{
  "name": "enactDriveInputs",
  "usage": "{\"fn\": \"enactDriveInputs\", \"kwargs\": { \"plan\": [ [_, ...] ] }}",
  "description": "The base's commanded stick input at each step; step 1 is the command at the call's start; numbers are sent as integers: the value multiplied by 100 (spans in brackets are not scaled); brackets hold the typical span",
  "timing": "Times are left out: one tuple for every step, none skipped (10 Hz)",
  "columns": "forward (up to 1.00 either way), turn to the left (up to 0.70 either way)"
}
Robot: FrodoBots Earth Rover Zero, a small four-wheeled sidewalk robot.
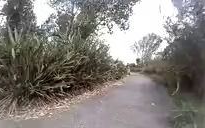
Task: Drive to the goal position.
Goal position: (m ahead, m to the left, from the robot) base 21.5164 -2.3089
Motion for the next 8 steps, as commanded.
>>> {"fn": "enactDriveInputs", "kwargs": {
  "plan": [
    [100,0],
    [100,0],
    [100,0],
    [100,-38],
    [100,-40],
    [100,-40],
    [100,-40],
    [100,-40]
  ]
}}
